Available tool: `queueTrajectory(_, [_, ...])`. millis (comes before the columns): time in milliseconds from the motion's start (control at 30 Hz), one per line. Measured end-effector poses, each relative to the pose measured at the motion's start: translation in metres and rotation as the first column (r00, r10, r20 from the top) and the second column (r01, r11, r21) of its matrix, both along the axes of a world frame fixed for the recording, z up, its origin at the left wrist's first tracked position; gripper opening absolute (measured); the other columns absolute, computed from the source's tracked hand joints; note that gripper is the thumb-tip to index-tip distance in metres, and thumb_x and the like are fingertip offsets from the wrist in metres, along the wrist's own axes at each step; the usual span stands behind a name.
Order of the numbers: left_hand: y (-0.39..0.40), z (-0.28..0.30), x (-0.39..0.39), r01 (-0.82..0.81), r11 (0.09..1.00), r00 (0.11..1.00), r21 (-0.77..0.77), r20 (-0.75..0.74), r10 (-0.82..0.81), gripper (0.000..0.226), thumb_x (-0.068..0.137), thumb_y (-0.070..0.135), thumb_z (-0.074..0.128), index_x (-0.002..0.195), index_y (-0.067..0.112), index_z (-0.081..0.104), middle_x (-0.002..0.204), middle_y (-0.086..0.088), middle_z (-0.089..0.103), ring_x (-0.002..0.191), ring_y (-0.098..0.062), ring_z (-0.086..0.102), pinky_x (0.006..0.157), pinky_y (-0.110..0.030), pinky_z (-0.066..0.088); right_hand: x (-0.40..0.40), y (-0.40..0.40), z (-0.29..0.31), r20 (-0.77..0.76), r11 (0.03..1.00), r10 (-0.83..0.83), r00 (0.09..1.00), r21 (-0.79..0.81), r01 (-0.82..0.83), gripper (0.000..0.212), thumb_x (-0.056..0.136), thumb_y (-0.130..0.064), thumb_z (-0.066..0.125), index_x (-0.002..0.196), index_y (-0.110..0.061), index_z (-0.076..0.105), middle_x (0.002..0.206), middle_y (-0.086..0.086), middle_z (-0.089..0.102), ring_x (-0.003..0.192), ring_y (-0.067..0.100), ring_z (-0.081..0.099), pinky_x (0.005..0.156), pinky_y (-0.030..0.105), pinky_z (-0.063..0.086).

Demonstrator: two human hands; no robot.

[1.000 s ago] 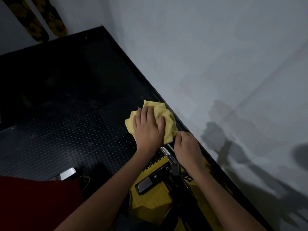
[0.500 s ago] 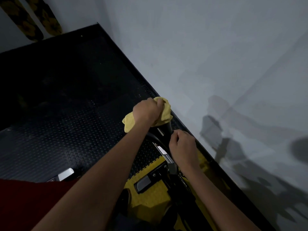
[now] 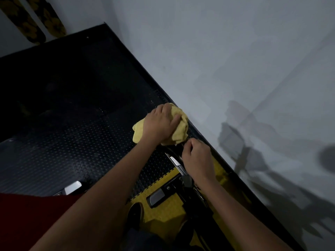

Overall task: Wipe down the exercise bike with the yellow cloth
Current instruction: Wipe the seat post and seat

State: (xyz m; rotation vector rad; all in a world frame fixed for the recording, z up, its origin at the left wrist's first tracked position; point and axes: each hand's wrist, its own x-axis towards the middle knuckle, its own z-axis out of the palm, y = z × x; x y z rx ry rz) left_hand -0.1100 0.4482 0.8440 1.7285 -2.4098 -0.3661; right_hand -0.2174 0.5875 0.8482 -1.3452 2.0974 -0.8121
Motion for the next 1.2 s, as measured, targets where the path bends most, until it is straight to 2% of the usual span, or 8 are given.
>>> queueTrajectory(100, [-0.027, 0.01, -0.012, -0.098, 0.982, 0.995, 0.163, 0.045, 0.091, 0.061, 0.096, 0.063, 0.031, 0.124, 0.015, 0.053, 0.119, -0.008, 0.061, 0.102, -0.029, 0.061, 0.072, -0.037, 0.041, -0.001, 0.0, -0.003, 0.015, 1.0, 0.005, 1.0, -0.007, -0.005, 0.033, 0.106, -0.022, 0.042, 0.077, -0.015, 0.054, 0.075, 0.003, 0.056, 0.053, 0.01, 0.047, 0.047, 0.02, 0.032])
queueTrajectory(233, [-0.017, 0.01, -0.009, -0.126, 0.99, 0.992, 0.062, 0.02, 0.125, 0.058, 0.098, 0.062, 0.03, 0.123, 0.016, 0.055, 0.115, -0.006, 0.063, 0.099, -0.027, 0.061, 0.071, -0.036, 0.039, -0.001, 0.001, -0.002, 0.039, 1.0, 0.012, 0.999, -0.017, -0.011, 0.033, 0.106, -0.022, 0.042, 0.076, -0.015, 0.054, 0.076, 0.003, 0.056, 0.052, 0.008, 0.045, 0.042, 0.017, 0.032])
queueTrajectory(400, [0.019, -0.01, 0.018, -0.064, 0.984, 0.993, -0.166, -0.112, 0.046, 0.064, 0.099, 0.061, 0.033, 0.141, 0.014, 0.046, 0.133, -0.007, 0.057, 0.117, -0.024, 0.056, 0.103, -0.039, 0.042, -0.002, 0.004, -0.002, 0.032, 1.0, -0.004, 0.999, 0.003, 0.004, 0.033, 0.106, -0.026, 0.041, 0.075, -0.02, 0.051, 0.075, 0.001, 0.055, 0.054, 0.008, 0.044, 0.047, 0.018, 0.028])
queueTrajectory(500, [0.025, -0.015, 0.023, -0.105, 0.974, 0.989, -0.199, -0.124, 0.081, 0.065, 0.098, 0.061, 0.033, 0.14, 0.013, 0.046, 0.132, -0.007, 0.058, 0.12, -0.024, 0.054, 0.108, -0.041, 0.039, -0.002, 0.0, -0.002, 0.043, 0.999, -0.005, 0.999, 0.034, 0.003, 0.03, 0.106, -0.028, 0.038, 0.079, -0.02, 0.051, 0.081, 0.001, 0.056, 0.06, 0.01, 0.047, 0.05, 0.022, 0.03])
queueTrajectory(767, [-0.023, 0.013, -0.018, -0.213, 0.974, 0.969, 0.072, 0.144, 0.201, 0.058, 0.097, 0.058, 0.025, 0.104, 0.011, 0.06, 0.093, -0.005, 0.061, 0.075, -0.025, 0.05, 0.061, -0.032, 0.034, -0.002, -0.003, -0.007, -0.046, 1.0, 0.017, 0.999, -0.005, -0.017, 0.028, 0.104, -0.019, 0.042, 0.081, -0.013, 0.055, 0.078, 0.003, 0.055, 0.062, 0.016, 0.051, 0.05, 0.022, 0.032])
queueTrajectory(900, [-0.027, 0.018, -0.021, -0.222, 0.969, 0.973, 0.109, 0.094, 0.212, 0.055, 0.096, 0.056, 0.031, 0.104, 0.011, 0.062, 0.099, -0.009, 0.065, 0.079, -0.026, 0.053, 0.069, -0.035, 0.038, -0.001, -0.007, -0.007, -0.07, 0.999, 0.034, 0.997, -0.012, -0.034, 0.027, 0.104, -0.017, 0.042, 0.081, -0.012, 0.056, 0.078, 0.004, 0.055, 0.062, 0.015, 0.05, 0.051, 0.021, 0.029])
queueTrajectory(1033, [-0.009, 0.011, -0.011, -0.161, 0.986, 0.986, -0.047, 0.037, 0.163, 0.06, 0.097, 0.061, 0.031, 0.117, 0.011, 0.057, 0.105, -0.01, 0.064, 0.089, -0.028, 0.06, 0.068, -0.035, 0.04, -0.001, -0.002, -0.003, -0.01, 0.999, 0.015, 1.0, -0.031, -0.015, 0.032, 0.104, -0.02, 0.043, 0.072, -0.018, 0.049, 0.072, 0.001, 0.053, 0.055, 0.01, 0.043, 0.049, 0.019, 0.026])
queueTrajectory(1200, [0.017, -0.005, 0.014, -0.101, 0.986, 0.995, -0.13, -0.039, 0.096, 0.071, 0.095, 0.067, 0.034, 0.138, 0.011, 0.046, 0.123, -0.01, 0.059, 0.112, -0.028, 0.057, 0.098, -0.04, 0.041, -0.001, 0.001, 0.0, -0.003, 1.0, 0.009, 1.0, -0.021, -0.009, 0.037, 0.104, -0.02, 0.043, 0.067, -0.022, 0.044, 0.071, 0.0, 0.051, 0.051, 0.006, 0.039, 0.043, 0.016, 0.025])
